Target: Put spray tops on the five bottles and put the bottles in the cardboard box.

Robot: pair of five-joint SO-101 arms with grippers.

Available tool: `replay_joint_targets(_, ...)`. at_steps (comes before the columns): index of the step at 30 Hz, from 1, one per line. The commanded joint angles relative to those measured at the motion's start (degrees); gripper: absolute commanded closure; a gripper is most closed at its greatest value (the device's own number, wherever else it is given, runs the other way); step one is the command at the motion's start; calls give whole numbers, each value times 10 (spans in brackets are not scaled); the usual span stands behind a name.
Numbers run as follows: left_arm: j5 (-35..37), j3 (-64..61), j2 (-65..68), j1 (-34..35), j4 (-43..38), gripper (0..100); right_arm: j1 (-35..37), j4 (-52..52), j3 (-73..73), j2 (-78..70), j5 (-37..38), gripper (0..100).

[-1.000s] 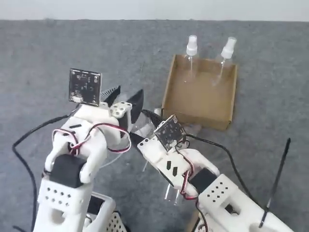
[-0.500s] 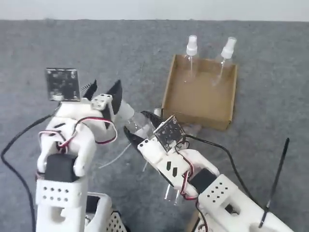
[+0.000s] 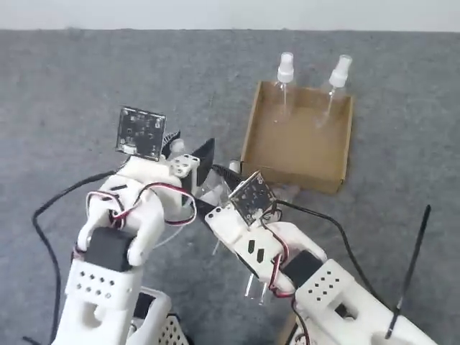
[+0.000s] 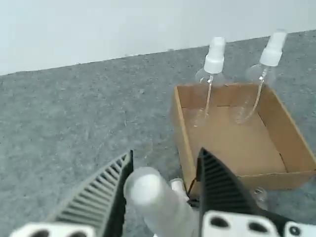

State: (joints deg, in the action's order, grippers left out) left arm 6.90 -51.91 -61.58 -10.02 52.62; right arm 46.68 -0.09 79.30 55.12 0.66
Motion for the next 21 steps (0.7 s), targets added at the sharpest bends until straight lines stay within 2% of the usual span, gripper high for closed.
replay_joint_targets(1,-2,89,-43,33,45,809,-7,-14,-4,24,-3,992)
replay_joint_targets(4,-2,158,-103,48,109,806,-7,-14,-4,24,-3,992)
replay_joint_targets(6,-4,170,-134,53,124,805,-7,-14,-4,24,-3,992)
replay_joint_targets(8,-6,153,-149,56,109,805,-7,-14,0,24,-3,992)
replay_joint_targets(15,-5,40,-99,136,40,808,-7,-14,1,24,-3,992)
replay_joint_targets(18,-5,7,-69,135,-4,808,-7,-14,1,24,-3,992)
replay_joint_targets(21,-5,-14,-40,92,-22,809,-7,-14,1,24,-3,992)
